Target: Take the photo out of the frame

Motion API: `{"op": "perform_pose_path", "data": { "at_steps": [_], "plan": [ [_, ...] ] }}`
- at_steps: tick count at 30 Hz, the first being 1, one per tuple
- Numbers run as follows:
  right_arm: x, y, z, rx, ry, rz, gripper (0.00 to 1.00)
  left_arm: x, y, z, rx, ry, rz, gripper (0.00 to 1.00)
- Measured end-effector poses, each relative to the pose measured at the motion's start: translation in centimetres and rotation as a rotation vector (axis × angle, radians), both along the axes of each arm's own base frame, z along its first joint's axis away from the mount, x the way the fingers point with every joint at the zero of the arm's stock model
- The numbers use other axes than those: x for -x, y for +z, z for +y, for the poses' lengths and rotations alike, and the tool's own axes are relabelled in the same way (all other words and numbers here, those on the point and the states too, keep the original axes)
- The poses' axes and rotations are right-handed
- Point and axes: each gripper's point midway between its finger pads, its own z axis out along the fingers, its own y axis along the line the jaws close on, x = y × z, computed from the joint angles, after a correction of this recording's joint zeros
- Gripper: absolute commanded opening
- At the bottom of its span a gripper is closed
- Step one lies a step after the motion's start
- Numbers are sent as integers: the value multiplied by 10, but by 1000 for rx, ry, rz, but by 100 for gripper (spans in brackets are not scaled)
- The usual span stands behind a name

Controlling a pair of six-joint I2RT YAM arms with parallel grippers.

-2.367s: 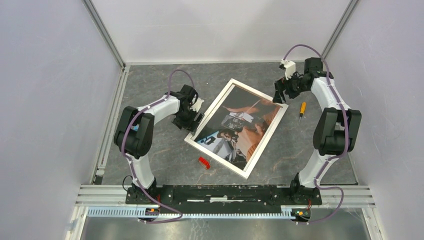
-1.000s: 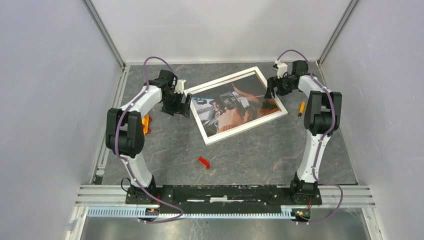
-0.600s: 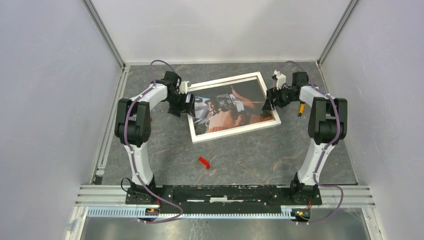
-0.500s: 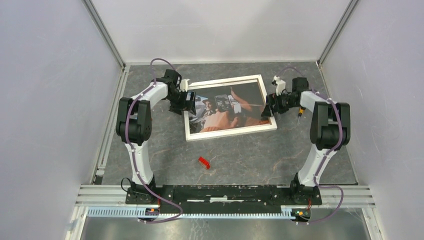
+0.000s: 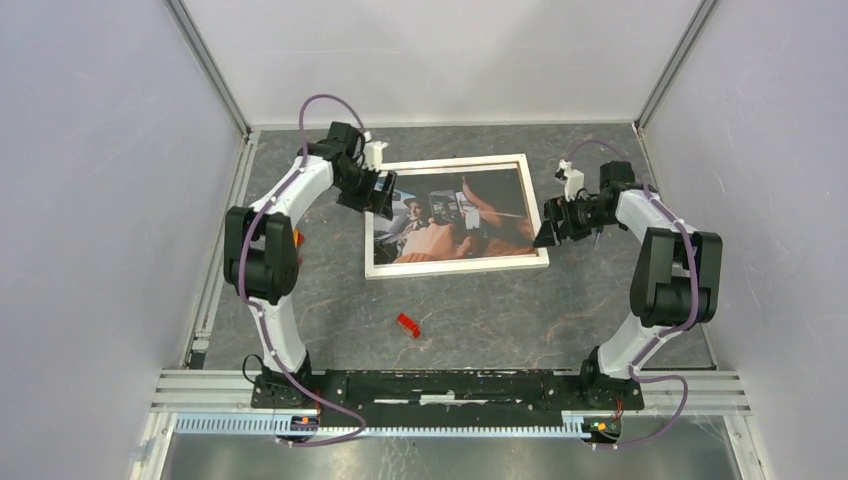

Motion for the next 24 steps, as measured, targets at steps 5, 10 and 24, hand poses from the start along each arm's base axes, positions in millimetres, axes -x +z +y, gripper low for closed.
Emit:
{"op": "perform_pose_path", "data": {
  "at_steps": [5,10,24],
  "plan": [
    [-11,24,-10,-10,-16,-59,94,6,54,-50,-113,-234,-198,94],
    [-19,28,-15,-33,-64,-70,95,48,55,-119,-191,-504,-271,93],
    [-40,22,-30,-42,-135,-66,95,113,-41,-190,-418,-812,-218,91]
  ]
}}
